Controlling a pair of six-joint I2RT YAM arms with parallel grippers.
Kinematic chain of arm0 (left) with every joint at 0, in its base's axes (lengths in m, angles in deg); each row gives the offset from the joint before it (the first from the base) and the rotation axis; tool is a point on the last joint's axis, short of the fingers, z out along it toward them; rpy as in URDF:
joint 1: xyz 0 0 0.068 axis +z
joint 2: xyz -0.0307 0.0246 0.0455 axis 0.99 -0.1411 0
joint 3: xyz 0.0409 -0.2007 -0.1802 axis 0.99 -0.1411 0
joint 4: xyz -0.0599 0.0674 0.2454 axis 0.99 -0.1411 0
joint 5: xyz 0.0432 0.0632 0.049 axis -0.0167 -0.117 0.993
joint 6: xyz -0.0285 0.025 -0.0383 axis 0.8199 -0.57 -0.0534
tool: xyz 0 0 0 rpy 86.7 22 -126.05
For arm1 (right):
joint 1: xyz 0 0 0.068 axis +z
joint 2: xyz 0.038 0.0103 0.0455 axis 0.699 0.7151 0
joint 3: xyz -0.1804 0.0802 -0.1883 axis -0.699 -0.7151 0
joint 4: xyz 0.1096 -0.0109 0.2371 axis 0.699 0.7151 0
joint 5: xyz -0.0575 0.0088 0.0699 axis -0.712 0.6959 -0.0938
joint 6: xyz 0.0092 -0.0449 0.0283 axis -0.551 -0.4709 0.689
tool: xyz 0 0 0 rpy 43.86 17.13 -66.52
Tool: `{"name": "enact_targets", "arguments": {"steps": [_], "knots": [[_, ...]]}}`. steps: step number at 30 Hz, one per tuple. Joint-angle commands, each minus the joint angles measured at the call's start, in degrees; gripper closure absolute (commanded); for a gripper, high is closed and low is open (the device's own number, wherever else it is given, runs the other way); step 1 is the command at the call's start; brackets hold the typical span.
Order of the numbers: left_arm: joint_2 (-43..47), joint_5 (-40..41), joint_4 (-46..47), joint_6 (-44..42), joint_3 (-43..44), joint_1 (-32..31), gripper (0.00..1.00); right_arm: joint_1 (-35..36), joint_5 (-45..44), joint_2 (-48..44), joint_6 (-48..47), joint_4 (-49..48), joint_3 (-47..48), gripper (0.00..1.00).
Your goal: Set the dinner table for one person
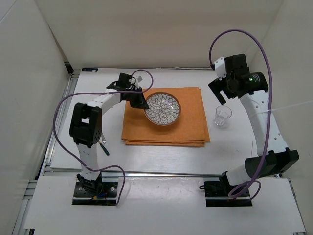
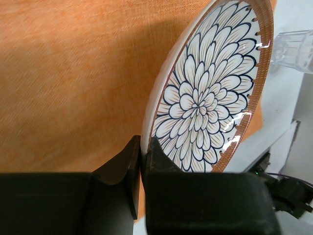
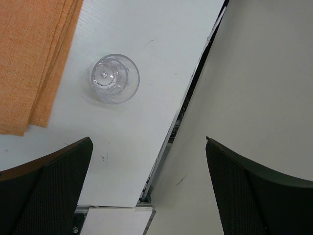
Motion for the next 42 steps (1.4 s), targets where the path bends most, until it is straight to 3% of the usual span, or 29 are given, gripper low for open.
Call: {"name": "enact_targets", "arguments": {"steps": [1, 22, 42], "knots": [[-1.0, -3.2, 5.4, 0.9, 5.7, -2.6, 0.89, -0.7, -0.6, -2.6, 0.1, -2.0, -0.6, 0.0], [-13.6, -0.2, 5.9, 0.9, 15.0, -3.4, 0.89, -0.7, 1.0, -3.1, 0.6, -2.0, -1.6, 0.0], [-5.8, -2.0, 5.9, -0.3, 2.0, -0.9, 0.89, -0.7, 3.2, -0.4, 1.1, -2.0, 0.1, 0.0]]}}
